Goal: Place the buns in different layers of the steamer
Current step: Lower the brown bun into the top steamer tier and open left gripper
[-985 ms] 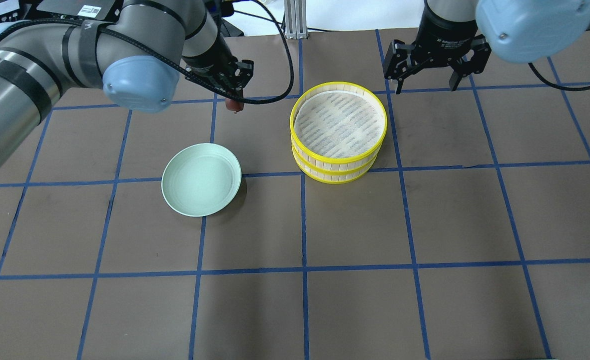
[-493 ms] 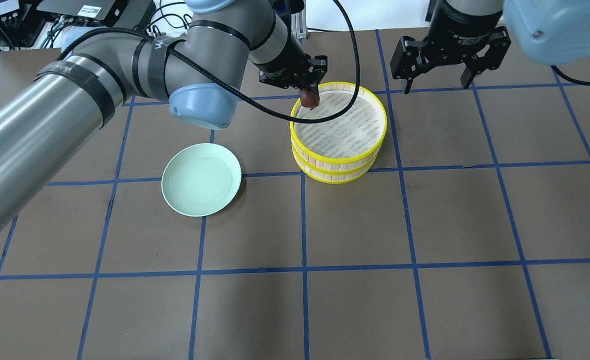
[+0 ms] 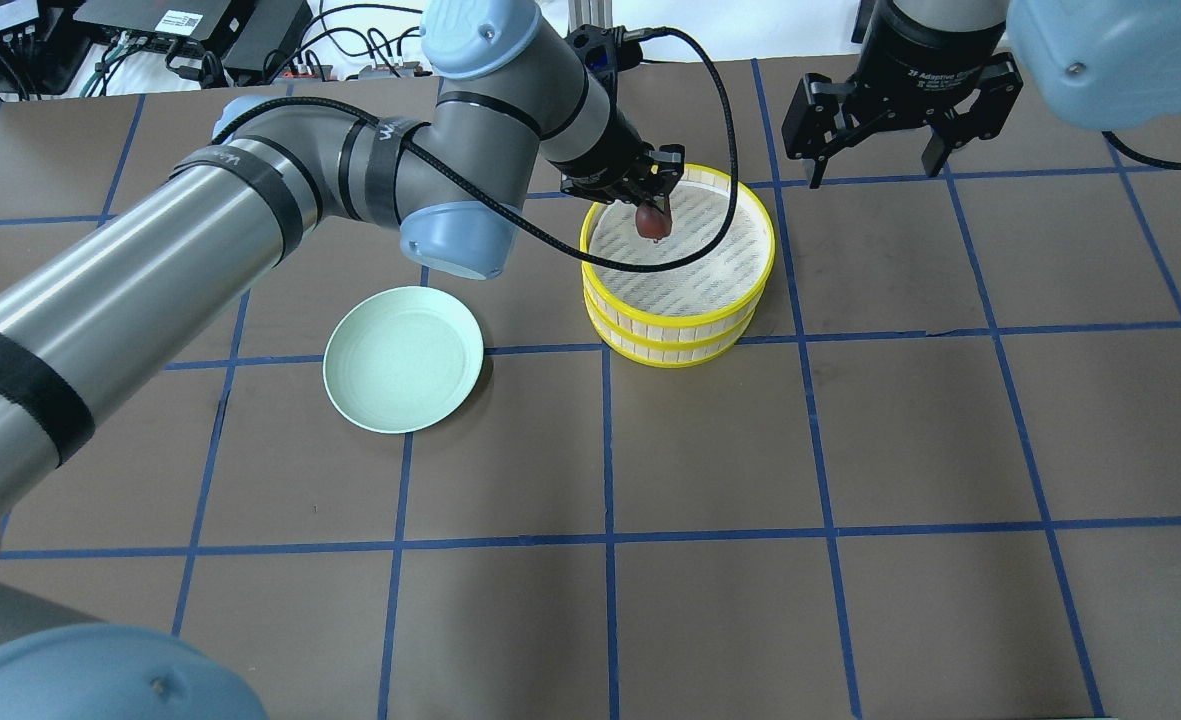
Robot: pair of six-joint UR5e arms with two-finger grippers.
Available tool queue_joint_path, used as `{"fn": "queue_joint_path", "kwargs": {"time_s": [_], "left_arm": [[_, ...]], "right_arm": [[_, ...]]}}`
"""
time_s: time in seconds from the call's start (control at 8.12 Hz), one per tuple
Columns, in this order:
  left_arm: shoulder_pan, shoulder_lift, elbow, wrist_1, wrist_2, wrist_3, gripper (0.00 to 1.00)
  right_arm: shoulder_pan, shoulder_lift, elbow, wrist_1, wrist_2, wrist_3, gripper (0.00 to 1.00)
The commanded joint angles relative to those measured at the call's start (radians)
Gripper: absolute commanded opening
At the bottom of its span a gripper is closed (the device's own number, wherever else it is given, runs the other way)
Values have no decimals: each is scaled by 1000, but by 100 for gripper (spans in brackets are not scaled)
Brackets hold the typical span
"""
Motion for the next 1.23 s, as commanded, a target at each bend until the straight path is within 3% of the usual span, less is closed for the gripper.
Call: {"fn": "queue_joint_path", "kwargs": {"time_s": [0.0,0.86,1.11], "left_arm": [[-7,-30,-2,28,-3,-11,100],[-7,-14,1,27,-5,-76,100],[3,17,12,-12,33,-62,100]], "right_arm": [[0,-2,5,0,1,1,100],[0,0,6,-1,1,1,100],[0,-2,8,0,2,1,100]]}}
